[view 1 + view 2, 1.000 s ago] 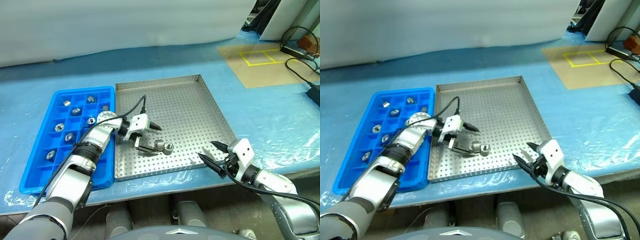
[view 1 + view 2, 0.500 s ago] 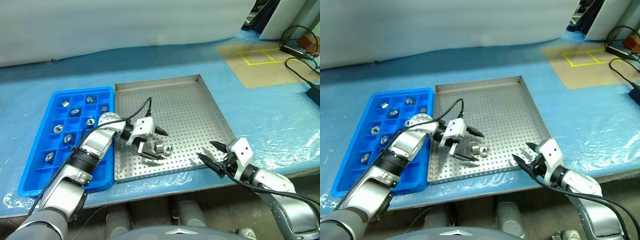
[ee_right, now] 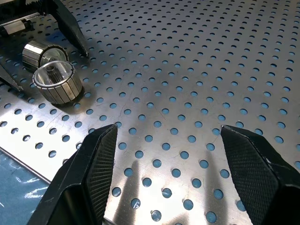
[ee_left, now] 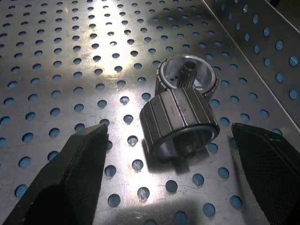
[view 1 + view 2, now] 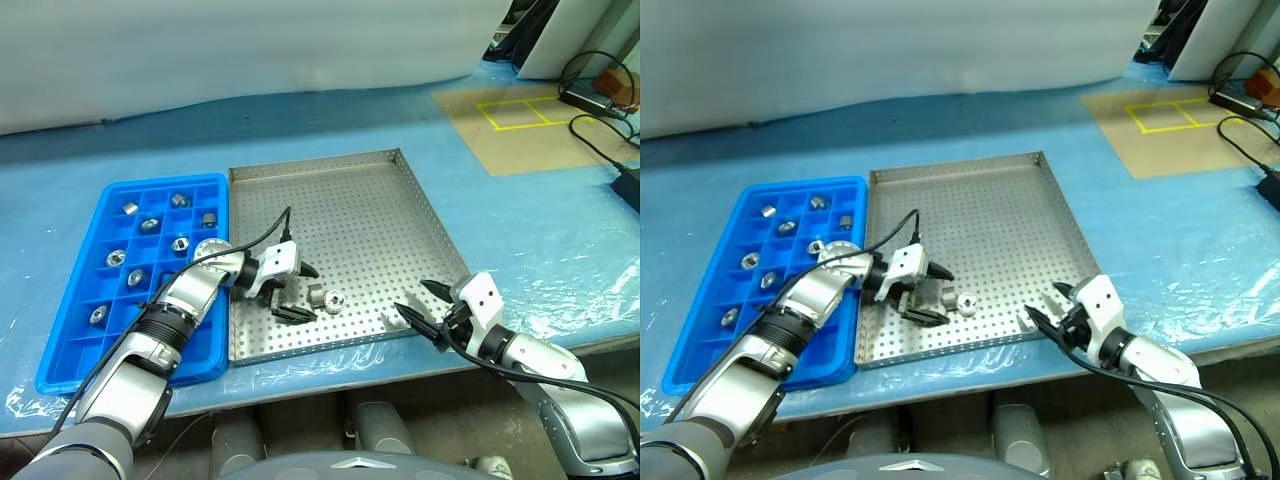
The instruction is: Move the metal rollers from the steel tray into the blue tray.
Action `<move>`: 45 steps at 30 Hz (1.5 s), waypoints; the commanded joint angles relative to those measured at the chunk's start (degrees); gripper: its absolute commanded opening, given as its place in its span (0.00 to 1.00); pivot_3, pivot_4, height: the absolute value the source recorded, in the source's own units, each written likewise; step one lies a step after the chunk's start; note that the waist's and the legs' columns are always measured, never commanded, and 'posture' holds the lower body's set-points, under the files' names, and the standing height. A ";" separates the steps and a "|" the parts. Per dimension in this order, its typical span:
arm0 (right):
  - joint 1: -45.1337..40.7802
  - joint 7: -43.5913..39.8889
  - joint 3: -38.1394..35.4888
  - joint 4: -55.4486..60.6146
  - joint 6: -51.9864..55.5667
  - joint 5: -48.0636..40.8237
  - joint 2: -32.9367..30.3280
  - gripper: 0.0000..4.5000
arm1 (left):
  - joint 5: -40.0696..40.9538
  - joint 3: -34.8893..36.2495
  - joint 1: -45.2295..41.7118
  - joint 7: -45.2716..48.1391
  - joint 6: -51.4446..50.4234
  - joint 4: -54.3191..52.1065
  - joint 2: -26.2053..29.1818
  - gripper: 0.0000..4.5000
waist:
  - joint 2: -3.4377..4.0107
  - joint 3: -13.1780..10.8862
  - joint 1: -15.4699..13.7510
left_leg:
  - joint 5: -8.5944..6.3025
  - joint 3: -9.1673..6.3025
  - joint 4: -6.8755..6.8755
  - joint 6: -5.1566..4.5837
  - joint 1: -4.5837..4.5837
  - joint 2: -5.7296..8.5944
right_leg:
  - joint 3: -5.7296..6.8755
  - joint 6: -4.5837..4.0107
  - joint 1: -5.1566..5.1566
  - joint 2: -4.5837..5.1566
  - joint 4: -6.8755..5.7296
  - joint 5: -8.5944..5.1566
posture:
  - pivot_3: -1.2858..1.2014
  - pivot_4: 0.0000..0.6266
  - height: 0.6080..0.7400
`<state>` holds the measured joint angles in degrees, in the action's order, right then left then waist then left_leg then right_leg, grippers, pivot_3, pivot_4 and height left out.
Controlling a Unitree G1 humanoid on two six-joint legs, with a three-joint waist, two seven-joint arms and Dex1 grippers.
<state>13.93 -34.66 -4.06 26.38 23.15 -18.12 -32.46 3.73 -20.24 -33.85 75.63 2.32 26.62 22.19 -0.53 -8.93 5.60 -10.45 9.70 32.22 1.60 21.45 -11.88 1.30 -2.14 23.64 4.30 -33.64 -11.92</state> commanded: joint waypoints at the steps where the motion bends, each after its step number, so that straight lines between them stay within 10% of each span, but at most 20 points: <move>1: 0.19 0.05 0.27 -0.57 0.66 0.79 -0.45 0.81 | 0.24 0.12 0.46 -0.54 1.07 1.09 -1.22 1.00 | 0.00 0.00 0.04 | 0.00 0.00 0.00 0.00 0.00 0.00 | 0.00 0.00 0.00 0.00 0.00 0.00 | 0.30 0.24 1.00; 15: -0.93 0.03 0.29 -1.48 0.96 0.77 -0.30 0.81 | 0.35 0.65 0.69 -0.84 0.78 0.16 -1.20 1.00 | 0.11 0.07 0.22 | -0.04 0.00 0.00 0.04 -0.27 -0.01 | -0.01 0.40 -0.25 0.00 0.02 -0.24 | 0.30 0.24 1.00; 29: -1.88 -0.21 0.27 -2.39 0.94 0.82 -0.51 0.82 | 0.47 0.54 0.63 -3.25 -3.49 -5.69 -1.24 0.43 | 0.10 0.06 1.08 | -0.12 0.00 -0.01 0.02 -0.19 0.01 | 0.00 0.20 -0.25 0.01 0.14 -0.12 | 0.30 0.24 1.00; 45: -3.40 -4.15 3.08 -2.47 0.80 0.22 -1.41 0.82 | 1.89 4.17 -2.37 -9.92 -5.00 -6.62 -3.71 0.42 | 0.09 0.05 1.60 | -0.21 0.00 0.04 -0.02 -0.10 0.01 | 0.00 0.17 -0.26 0.01 0.28 -0.10 | 0.32 0.24 1.00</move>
<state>10.18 -37.26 -3.21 23.60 23.77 -17.98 -33.68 3.94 -18.85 -33.46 68.13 -3.03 21.86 19.51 -0.45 -8.89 7.20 -10.66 9.69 32.28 1.58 21.36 -11.86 1.31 -1.97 23.38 4.31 -33.36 -12.02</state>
